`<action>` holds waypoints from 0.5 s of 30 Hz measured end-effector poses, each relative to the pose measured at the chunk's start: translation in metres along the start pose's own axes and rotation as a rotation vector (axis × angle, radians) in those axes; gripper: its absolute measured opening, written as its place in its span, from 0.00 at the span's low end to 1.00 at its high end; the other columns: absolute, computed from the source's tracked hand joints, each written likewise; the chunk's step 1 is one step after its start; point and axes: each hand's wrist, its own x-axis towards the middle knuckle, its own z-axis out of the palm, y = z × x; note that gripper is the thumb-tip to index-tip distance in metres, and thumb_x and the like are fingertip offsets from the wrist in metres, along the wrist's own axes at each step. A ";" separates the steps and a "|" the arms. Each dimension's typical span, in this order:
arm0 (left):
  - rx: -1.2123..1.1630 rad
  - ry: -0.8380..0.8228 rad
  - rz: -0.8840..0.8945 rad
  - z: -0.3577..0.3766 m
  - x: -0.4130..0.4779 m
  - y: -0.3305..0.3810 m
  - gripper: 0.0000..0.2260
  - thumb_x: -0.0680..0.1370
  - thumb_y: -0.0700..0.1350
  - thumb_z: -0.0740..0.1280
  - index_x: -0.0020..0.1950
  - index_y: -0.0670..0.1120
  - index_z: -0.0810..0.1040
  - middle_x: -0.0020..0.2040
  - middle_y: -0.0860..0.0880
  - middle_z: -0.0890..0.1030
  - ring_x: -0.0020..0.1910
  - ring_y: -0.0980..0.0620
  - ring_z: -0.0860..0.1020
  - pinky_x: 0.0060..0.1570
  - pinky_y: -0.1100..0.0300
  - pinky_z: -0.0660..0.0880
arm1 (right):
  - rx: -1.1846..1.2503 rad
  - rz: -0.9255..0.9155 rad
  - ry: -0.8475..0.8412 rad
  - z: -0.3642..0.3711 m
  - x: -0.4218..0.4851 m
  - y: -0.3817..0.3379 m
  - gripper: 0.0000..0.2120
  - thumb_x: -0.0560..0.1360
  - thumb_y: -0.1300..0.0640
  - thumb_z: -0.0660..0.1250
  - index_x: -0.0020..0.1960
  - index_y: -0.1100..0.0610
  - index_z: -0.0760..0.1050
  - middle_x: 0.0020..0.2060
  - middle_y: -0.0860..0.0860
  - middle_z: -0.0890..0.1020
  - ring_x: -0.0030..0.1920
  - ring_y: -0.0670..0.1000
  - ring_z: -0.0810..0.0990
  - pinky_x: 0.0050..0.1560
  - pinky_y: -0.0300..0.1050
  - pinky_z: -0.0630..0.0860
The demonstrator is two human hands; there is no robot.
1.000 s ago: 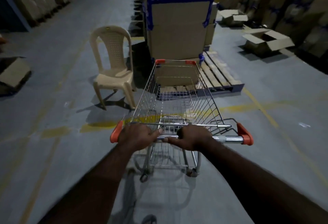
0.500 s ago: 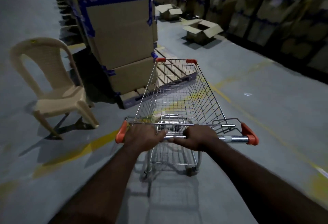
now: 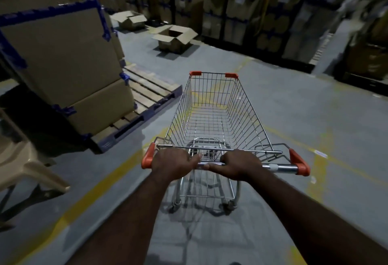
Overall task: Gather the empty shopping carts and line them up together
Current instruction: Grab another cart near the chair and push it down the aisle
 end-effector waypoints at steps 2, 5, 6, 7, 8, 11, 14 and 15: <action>0.015 -0.001 0.047 0.000 0.008 0.014 0.42 0.74 0.75 0.39 0.46 0.50 0.84 0.42 0.48 0.82 0.45 0.46 0.81 0.45 0.54 0.71 | 0.008 0.038 0.012 0.001 -0.008 0.014 0.39 0.66 0.16 0.45 0.32 0.50 0.69 0.30 0.45 0.74 0.36 0.49 0.75 0.37 0.43 0.69; 0.043 -0.016 0.119 -0.003 0.020 0.038 0.38 0.78 0.73 0.42 0.47 0.50 0.84 0.43 0.48 0.83 0.47 0.46 0.81 0.44 0.54 0.69 | 0.011 0.105 0.032 0.001 -0.021 0.035 0.39 0.65 0.15 0.44 0.32 0.50 0.69 0.30 0.45 0.72 0.37 0.51 0.76 0.38 0.44 0.68; 0.044 -0.022 0.138 -0.004 0.025 0.046 0.38 0.78 0.73 0.43 0.47 0.50 0.84 0.42 0.48 0.82 0.46 0.46 0.81 0.44 0.54 0.69 | 0.000 0.125 0.035 0.002 -0.025 0.042 0.39 0.65 0.15 0.44 0.33 0.51 0.70 0.30 0.45 0.72 0.38 0.51 0.76 0.38 0.44 0.69; 0.042 -0.026 0.156 -0.004 0.029 0.054 0.37 0.78 0.72 0.43 0.46 0.49 0.84 0.41 0.49 0.81 0.46 0.46 0.81 0.43 0.54 0.69 | -0.005 0.145 0.035 0.001 -0.028 0.049 0.40 0.65 0.16 0.43 0.35 0.51 0.72 0.30 0.45 0.72 0.38 0.51 0.76 0.39 0.44 0.70; 0.038 -0.025 0.175 -0.004 0.035 0.062 0.38 0.78 0.73 0.42 0.46 0.50 0.84 0.39 0.50 0.80 0.44 0.47 0.80 0.43 0.54 0.69 | -0.003 0.162 0.034 0.001 -0.032 0.056 0.42 0.65 0.16 0.42 0.37 0.51 0.74 0.30 0.46 0.72 0.37 0.50 0.76 0.40 0.44 0.72; -0.019 0.007 0.217 -0.003 0.051 0.086 0.37 0.76 0.75 0.42 0.46 0.51 0.82 0.41 0.52 0.80 0.45 0.49 0.81 0.44 0.54 0.70 | 0.009 0.205 0.025 -0.002 -0.042 0.078 0.45 0.65 0.16 0.41 0.41 0.52 0.79 0.31 0.46 0.73 0.38 0.50 0.77 0.42 0.45 0.75; -0.093 0.006 0.264 -0.003 0.069 0.111 0.34 0.76 0.75 0.46 0.59 0.55 0.80 0.56 0.52 0.78 0.54 0.49 0.80 0.47 0.52 0.70 | 0.001 0.264 0.004 -0.006 -0.051 0.100 0.41 0.68 0.17 0.44 0.40 0.51 0.77 0.31 0.46 0.74 0.38 0.50 0.76 0.40 0.44 0.71; -0.091 -0.010 0.290 -0.003 0.075 0.119 0.34 0.77 0.74 0.46 0.63 0.55 0.79 0.60 0.52 0.77 0.57 0.49 0.79 0.49 0.52 0.70 | 0.004 0.285 0.002 -0.007 -0.054 0.108 0.40 0.69 0.18 0.45 0.40 0.51 0.77 0.32 0.46 0.75 0.38 0.50 0.76 0.40 0.44 0.70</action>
